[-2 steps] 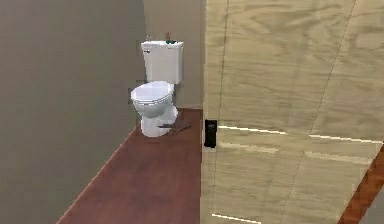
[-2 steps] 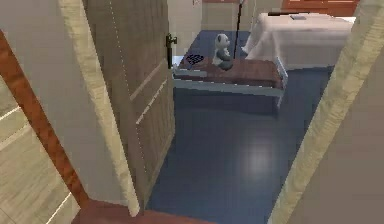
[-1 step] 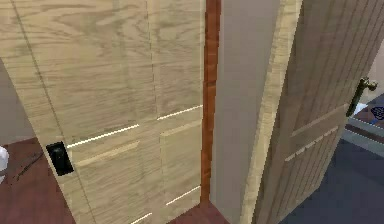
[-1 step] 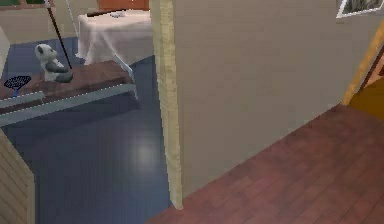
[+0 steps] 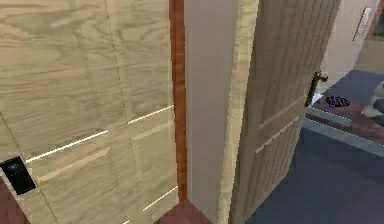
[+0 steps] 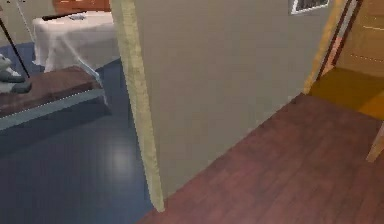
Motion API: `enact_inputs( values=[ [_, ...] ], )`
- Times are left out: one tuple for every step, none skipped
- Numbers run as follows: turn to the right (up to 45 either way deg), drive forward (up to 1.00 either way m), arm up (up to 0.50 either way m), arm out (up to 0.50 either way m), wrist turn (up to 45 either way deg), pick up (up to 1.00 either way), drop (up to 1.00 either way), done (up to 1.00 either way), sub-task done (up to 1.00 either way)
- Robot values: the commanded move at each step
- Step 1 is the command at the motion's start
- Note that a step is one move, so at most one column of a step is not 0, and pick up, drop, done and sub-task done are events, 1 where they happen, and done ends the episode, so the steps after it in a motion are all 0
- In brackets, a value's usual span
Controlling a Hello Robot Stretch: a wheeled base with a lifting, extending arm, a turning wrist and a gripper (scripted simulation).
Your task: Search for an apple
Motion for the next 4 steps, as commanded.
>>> enact_inputs(
  values=[
    [0.0, 0.20, 0.00, 0.00, 0.0, 0.00, 0.00, 0.00, 0.00],
    [-45.0, 0.00, 0.00, 0.00, 0.0, 0.00, 0.00, 0.00, 0.00],
    [-33.0, 0.00, 0.00, 0.00, 0.0, 0.00, 0.00, 0.00, 0.00],
    [-3.0, 0.00, 0.00, 0.00, 0.0, 0.00, 0.00, 0.00, 0.00]
  ],
)
